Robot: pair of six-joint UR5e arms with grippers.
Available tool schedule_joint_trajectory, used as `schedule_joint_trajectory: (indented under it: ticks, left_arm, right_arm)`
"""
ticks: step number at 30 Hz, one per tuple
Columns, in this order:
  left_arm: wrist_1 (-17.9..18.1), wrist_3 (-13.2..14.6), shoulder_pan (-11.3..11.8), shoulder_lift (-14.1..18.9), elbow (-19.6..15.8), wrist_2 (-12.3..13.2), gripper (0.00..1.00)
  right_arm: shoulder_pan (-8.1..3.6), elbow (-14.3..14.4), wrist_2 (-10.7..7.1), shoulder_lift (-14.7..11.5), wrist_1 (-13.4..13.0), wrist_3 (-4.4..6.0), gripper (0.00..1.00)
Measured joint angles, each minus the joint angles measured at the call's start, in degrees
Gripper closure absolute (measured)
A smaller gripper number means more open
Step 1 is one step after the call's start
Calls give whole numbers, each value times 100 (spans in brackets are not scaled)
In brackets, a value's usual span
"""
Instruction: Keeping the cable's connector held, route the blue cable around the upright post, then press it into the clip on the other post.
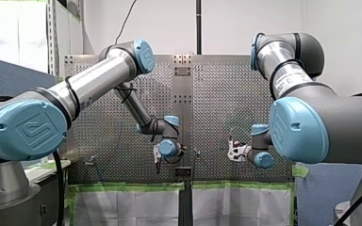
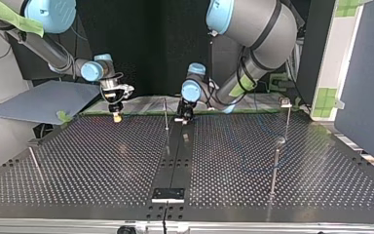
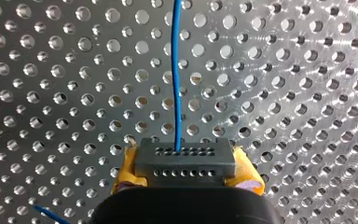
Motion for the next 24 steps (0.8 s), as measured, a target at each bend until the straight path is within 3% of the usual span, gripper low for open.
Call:
schedule_joint_trajectory:
  ticks: [13, 14, 15, 17, 18, 19, 20, 21, 23, 24]
  left_arm:
    - [-48, 9, -5, 1, 139, 34, 100]
    - [-57, 25, -8, 1, 139, 31, 93]
    - [-61, 44, -11, 2, 139, 26, 93]
    - [-65, 97, -17, 2, 140, 16, 75]
    - [-69, 114, -19, 3, 140, 20, 75]
    - [-79, 128, -18, 4, 141, 28, 69]
    - [-105, 146, -14, 5, 141, 47, 55]
    - [-129, 161, -8, 6, 141, 69, 55]
    - [-175, 199, 7, 8, 141, 151, 22]
    - [-189, 213, 13, 8, 141, 195, 22]
  right_arm:
    - [-14, -125, -26, 12, 84, -4, 100]
    - [-17, -125, -26, 13, 89, -6, 100]
    - [-22, -127, -26, 14, 95, -10, 100]
    - [-26, -127, -26, 16, 104, -14, 100]
    - [-29, -128, -26, 18, 107, -15, 100]
    - [-31, -127, -27, 19, 109, -16, 100]
    - [-34, -127, -27, 21, 111, -16, 100]
    - [-38, -127, -26, 22, 114, -17, 100]
    - [-43, -128, -26, 23, 117, -18, 100]
    - [-46, -127, -26, 22, 118, -17, 100]
